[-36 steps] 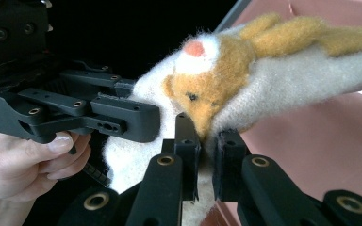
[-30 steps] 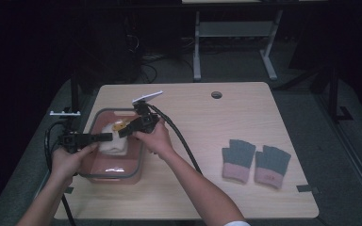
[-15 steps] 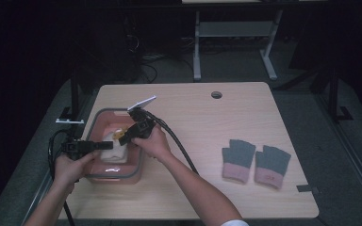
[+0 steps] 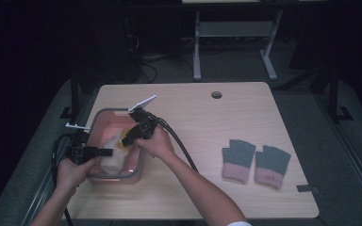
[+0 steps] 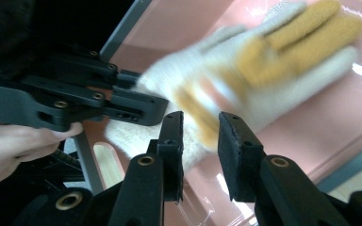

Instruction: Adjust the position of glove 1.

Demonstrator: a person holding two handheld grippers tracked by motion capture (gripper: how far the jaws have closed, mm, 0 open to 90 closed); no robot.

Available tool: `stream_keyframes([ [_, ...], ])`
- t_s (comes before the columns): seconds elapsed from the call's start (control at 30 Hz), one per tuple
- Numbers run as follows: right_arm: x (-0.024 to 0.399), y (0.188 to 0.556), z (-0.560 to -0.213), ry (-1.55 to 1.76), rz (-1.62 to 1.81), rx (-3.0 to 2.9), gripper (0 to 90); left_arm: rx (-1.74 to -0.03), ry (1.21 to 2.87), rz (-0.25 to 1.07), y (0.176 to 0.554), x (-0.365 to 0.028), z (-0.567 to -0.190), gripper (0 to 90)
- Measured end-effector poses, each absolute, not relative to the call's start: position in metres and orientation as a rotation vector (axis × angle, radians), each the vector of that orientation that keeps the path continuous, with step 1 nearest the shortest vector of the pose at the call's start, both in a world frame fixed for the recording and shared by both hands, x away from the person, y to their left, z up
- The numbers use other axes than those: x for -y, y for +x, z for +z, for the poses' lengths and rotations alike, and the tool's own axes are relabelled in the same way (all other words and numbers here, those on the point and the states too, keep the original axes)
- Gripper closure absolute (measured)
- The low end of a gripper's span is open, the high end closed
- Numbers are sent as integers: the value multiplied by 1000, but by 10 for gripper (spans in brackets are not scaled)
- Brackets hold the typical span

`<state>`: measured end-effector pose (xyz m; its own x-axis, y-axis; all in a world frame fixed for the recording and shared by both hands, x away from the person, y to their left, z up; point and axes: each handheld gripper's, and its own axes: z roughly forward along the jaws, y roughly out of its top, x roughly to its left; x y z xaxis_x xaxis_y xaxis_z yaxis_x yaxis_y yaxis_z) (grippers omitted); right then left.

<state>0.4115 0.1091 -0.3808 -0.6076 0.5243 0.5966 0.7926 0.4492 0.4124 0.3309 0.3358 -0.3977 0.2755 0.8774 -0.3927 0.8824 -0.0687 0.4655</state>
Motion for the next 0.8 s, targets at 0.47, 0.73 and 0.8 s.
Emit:
stream_keyframes([
  [0.47, -85, 408, -365, -1124, -1023, 2327, 695, -1617, 1987, 141, 334, -337, -379, 503],
  [0.73, -70, 406, -363, -1127, -1043, 2328, 688, -1627, 2055, 225, 338, -331, -384, 634],
  [0.8, -68, 405, -362, -1129, -1046, 2324, 686, -1636, 2060, 243, 339, -329, -386, 642],
])
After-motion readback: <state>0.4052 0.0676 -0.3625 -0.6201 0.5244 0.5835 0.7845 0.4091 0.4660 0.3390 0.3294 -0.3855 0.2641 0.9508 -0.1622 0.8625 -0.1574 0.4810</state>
